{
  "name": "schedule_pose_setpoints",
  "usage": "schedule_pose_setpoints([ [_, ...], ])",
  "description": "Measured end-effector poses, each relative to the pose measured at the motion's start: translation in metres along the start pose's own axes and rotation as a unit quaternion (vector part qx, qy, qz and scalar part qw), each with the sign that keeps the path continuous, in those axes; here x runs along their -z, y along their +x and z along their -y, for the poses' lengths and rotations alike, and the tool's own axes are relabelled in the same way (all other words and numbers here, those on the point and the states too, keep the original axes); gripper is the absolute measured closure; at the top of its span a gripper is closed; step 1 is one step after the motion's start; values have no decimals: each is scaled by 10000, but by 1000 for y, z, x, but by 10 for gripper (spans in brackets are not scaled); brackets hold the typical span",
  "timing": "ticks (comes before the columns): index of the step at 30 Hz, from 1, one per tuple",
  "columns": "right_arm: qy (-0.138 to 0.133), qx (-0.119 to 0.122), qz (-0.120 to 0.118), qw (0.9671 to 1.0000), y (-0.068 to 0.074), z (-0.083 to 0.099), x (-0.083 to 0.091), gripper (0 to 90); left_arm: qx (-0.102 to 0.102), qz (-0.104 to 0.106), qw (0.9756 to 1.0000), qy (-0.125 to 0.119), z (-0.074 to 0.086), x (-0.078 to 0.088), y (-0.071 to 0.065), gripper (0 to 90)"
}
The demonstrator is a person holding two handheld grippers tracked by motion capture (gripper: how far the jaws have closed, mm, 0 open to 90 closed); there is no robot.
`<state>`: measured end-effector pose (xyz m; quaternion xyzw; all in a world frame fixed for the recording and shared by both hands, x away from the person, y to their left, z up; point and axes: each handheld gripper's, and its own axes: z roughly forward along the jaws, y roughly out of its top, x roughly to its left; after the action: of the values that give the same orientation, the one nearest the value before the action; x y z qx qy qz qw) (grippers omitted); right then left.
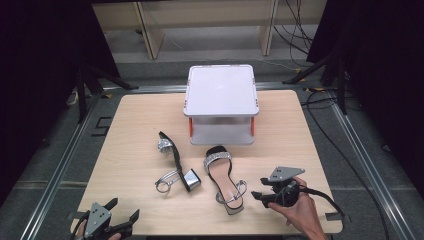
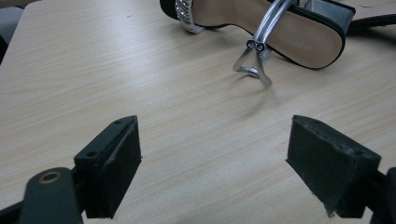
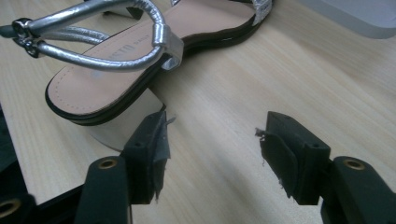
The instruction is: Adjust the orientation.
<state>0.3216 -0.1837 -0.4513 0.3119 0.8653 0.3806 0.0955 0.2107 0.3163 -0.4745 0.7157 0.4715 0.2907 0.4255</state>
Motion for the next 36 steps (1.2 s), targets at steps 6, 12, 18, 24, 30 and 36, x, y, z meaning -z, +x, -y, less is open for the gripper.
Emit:
schedule_pose_setpoints([
  [6, -108, 96, -130, 9998, 2, 0, -1, 400, -31, -11, 10000, 33, 0, 0, 0, 170],
  [12, 25, 162, -192, 9997, 9, -1, -6, 385, -51, -23, 10000, 24, 0, 0, 0, 170],
  [18, 64, 104, -248, 9996, 13, 0, -9, 386, -58, -24, 10000, 32, 0, 1, 0, 170],
  [24, 352, 449, -352, 9977, 34, -1, -22, 363, -70, -24, 10000, 15, 0, 0, 0, 170],
  [30, 363, 443, -699, 9959, 53, -3, -31, 338, -53, -26, 10000, 20, 0, 0, 0, 170],
  [36, 207, 548, -524, 9969, 64, -11, -37, 325, -61, -58, 9999, 90, -1, 1, 0, 170],
])
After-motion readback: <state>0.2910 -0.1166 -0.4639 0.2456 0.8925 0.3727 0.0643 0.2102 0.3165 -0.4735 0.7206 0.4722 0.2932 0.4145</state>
